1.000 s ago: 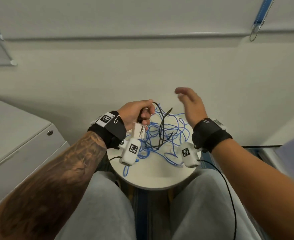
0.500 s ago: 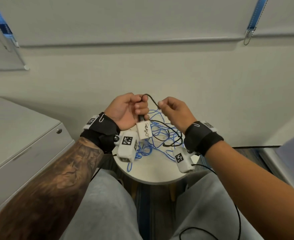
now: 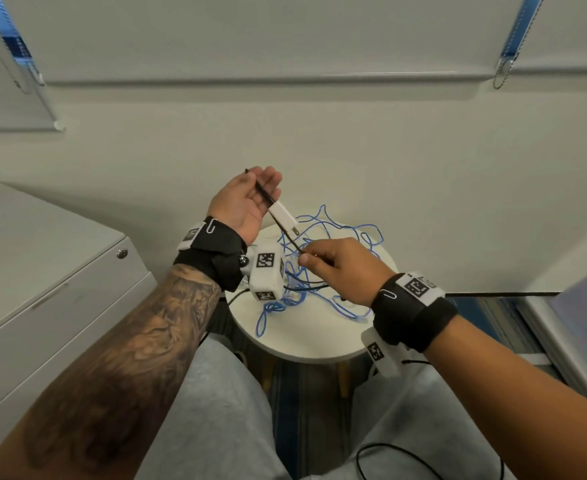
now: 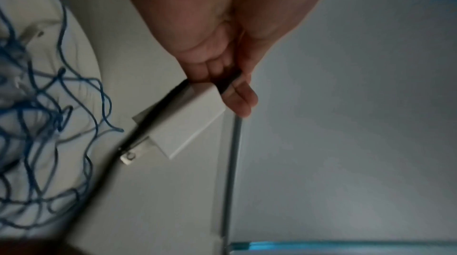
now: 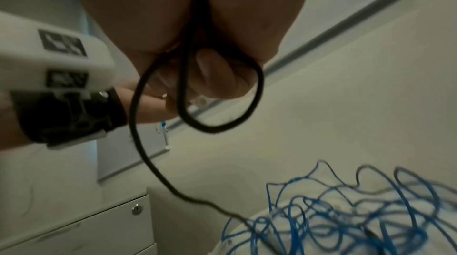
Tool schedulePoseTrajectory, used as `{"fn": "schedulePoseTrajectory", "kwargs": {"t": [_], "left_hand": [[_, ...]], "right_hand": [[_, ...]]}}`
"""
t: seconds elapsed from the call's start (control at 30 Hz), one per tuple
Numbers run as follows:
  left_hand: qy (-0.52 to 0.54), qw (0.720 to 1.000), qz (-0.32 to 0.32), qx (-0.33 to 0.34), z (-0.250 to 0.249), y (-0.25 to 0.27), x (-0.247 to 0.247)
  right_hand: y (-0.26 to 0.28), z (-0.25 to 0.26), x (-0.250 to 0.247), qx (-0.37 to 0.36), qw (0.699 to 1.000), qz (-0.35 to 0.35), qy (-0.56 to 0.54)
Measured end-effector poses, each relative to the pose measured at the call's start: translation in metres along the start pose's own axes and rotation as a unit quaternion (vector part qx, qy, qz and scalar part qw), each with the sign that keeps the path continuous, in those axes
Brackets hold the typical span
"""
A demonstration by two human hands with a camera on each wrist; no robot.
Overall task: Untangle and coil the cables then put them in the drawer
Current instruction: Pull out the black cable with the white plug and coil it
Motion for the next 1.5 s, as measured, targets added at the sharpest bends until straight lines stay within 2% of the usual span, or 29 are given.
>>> {"fn": "schedulePoseTrajectory", "kwargs": {"t": [0.1, 0.23, 0.37, 0.43, 0.47, 0.53, 0.6, 0.7, 0.77, 0.87, 0.97, 1.07, 1.23, 1.5], "left_hand": [[-0.135, 0.99, 0.019, 0.023, 0.009, 0.008, 0.002], [-0.338, 0.933, 0.112, 0.042, 0.023, 0.023, 0.023], [-0.394, 0.887, 0.236, -0.046, 0.047, 0.046, 0.048], [-0.437, 0.853, 0.283, -0.039, 0.049, 0.053, 0.06], [-0.443, 0.848, 0.29, -0.027, 0.047, 0.053, 0.064], [-0.414, 0.873, 0.256, -0.022, 0.038, 0.049, 0.067], [-0.369, 0.905, 0.21, -0.019, 0.027, 0.042, 0.064], [-0.312, 0.933, 0.175, -0.024, 0.017, 0.033, 0.054], [-0.282, 0.946, 0.16, -0.03, 0.012, 0.029, 0.046], [-0.213, 0.967, 0.133, -0.04, 0.005, 0.022, 0.032], [-0.096, 0.989, 0.085, -0.067, -0.006, 0.012, 0.013], [0.002, 0.996, 0.024, -0.082, -0.018, 0.004, -0.009], [0.089, 0.991, -0.044, -0.09, -0.02, 0.008, -0.03], [0.151, 0.983, -0.088, -0.058, -0.033, 0.011, -0.04]], "right_hand": [[0.0, 0.013, -0.02, -0.024, 0.999, -0.021, 0.043], [-0.005, 0.022, -0.059, -0.036, 0.991, -0.095, 0.086], [-0.016, 0.024, -0.093, -0.064, 0.969, -0.16, 0.178], [-0.021, 0.025, -0.099, -0.08, 0.962, -0.172, 0.198], [-0.024, 0.026, -0.102, -0.087, 0.96, -0.179, 0.198], [-0.028, 0.024, -0.107, -0.093, 0.959, -0.191, 0.188], [-0.033, 0.011, -0.114, -0.063, 0.966, -0.201, 0.151], [-0.032, -0.018, -0.122, 0.028, 0.978, -0.204, -0.037], [-0.029, -0.036, -0.116, 0.083, 0.964, -0.182, -0.177], [-0.029, -0.057, -0.111, 0.133, 0.941, -0.18, -0.254], [-0.027, -0.072, -0.113, 0.145, 0.937, -0.19, -0.256], [-0.024, -0.086, -0.104, 0.161, 0.942, -0.164, -0.246], [-0.027, -0.097, -0.085, 0.215, 0.956, -0.13, -0.152], [-0.028, -0.096, -0.064, 0.22, 0.969, -0.088, -0.068]]}}
Point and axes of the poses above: each hand's wrist, its own y-axis away from the middle knuckle, its own x-axis out of the palm, z = x × y, the point moved 9 cm from there along -y, towards the middle knuckle, and after that the axes turned 7 degrees about x, right-handed, at the moved point
